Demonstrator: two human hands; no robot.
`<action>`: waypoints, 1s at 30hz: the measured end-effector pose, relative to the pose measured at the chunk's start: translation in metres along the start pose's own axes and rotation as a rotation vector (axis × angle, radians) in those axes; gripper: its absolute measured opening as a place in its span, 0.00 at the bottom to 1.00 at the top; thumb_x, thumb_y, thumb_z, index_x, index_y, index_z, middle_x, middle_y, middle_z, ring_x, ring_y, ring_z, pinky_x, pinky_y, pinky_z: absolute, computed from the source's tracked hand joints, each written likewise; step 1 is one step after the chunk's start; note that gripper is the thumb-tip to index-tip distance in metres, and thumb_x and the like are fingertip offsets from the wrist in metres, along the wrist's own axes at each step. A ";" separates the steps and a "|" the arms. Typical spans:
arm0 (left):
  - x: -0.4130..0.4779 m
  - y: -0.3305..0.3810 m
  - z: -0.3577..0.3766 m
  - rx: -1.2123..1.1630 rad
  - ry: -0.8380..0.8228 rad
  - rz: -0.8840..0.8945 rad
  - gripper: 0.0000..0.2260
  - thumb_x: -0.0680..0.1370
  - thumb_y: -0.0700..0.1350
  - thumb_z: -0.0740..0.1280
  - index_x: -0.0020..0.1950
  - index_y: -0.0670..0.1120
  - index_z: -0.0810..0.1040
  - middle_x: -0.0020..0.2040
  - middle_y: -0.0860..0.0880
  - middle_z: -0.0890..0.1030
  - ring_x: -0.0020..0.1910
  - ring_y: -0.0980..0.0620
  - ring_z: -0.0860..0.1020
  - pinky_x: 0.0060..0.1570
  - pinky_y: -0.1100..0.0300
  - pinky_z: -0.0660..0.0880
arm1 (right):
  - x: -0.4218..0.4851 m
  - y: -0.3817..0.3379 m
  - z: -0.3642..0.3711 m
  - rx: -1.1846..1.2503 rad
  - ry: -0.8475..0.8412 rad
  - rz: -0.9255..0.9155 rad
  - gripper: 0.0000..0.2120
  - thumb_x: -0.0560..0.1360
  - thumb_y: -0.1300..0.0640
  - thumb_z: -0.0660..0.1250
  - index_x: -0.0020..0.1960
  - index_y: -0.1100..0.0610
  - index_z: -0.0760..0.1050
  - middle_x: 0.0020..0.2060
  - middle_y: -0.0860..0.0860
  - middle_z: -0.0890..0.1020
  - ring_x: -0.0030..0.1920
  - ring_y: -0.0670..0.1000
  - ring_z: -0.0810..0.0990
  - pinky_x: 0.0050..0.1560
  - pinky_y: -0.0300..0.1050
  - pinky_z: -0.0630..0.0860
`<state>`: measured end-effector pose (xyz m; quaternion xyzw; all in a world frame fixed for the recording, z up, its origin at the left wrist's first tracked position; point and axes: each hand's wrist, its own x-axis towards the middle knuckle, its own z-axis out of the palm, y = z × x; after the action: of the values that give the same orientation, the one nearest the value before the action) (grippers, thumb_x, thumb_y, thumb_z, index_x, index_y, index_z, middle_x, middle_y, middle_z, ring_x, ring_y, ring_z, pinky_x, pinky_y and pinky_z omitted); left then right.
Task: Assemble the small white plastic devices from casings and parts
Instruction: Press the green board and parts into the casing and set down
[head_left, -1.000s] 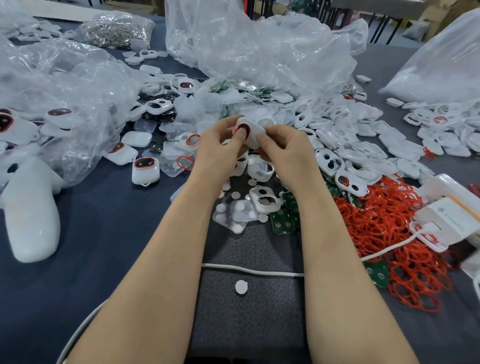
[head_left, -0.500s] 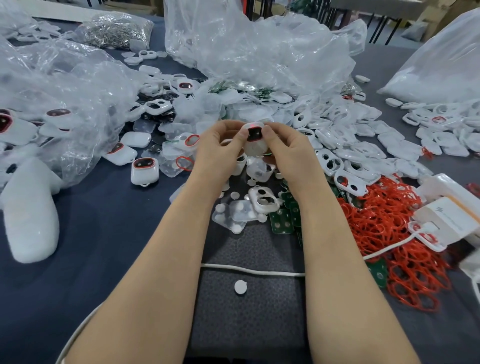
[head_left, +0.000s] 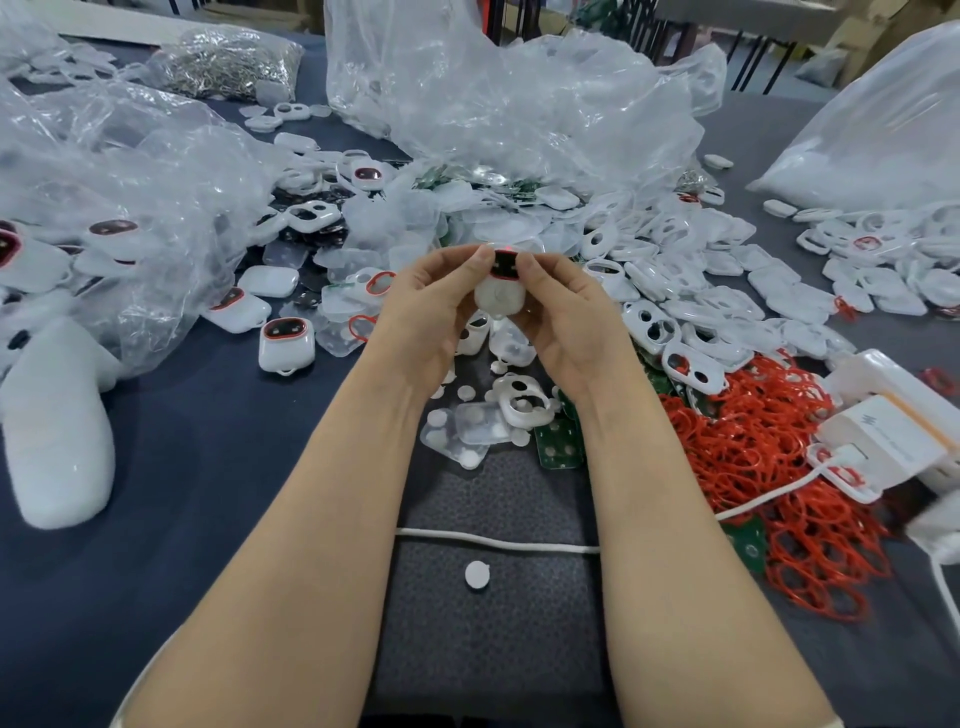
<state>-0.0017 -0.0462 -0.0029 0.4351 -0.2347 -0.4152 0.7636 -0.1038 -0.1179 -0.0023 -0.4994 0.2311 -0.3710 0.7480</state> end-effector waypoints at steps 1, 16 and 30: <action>0.000 0.000 0.001 -0.003 0.013 -0.009 0.05 0.78 0.36 0.65 0.44 0.41 0.79 0.36 0.49 0.84 0.36 0.55 0.82 0.41 0.65 0.79 | 0.001 0.000 0.000 -0.040 0.013 0.014 0.06 0.79 0.61 0.63 0.46 0.59 0.78 0.40 0.53 0.83 0.41 0.49 0.81 0.42 0.39 0.79; -0.001 -0.008 0.002 0.549 0.076 0.112 0.04 0.77 0.42 0.69 0.44 0.51 0.77 0.42 0.52 0.81 0.43 0.58 0.79 0.47 0.63 0.76 | -0.001 -0.004 -0.005 -0.197 0.087 0.102 0.04 0.75 0.62 0.69 0.48 0.62 0.77 0.41 0.54 0.82 0.41 0.49 0.82 0.40 0.36 0.78; 0.002 -0.009 -0.002 0.709 0.065 0.200 0.03 0.78 0.42 0.68 0.51 0.45 0.79 0.43 0.50 0.81 0.45 0.52 0.78 0.51 0.58 0.76 | -0.002 -0.004 -0.004 -0.569 0.112 -0.096 0.09 0.78 0.64 0.64 0.58 0.64 0.74 0.37 0.53 0.80 0.26 0.42 0.77 0.31 0.35 0.77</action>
<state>-0.0031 -0.0497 -0.0114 0.6607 -0.3810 -0.2172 0.6092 -0.1093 -0.1193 0.0002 -0.6783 0.3430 -0.3534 0.5453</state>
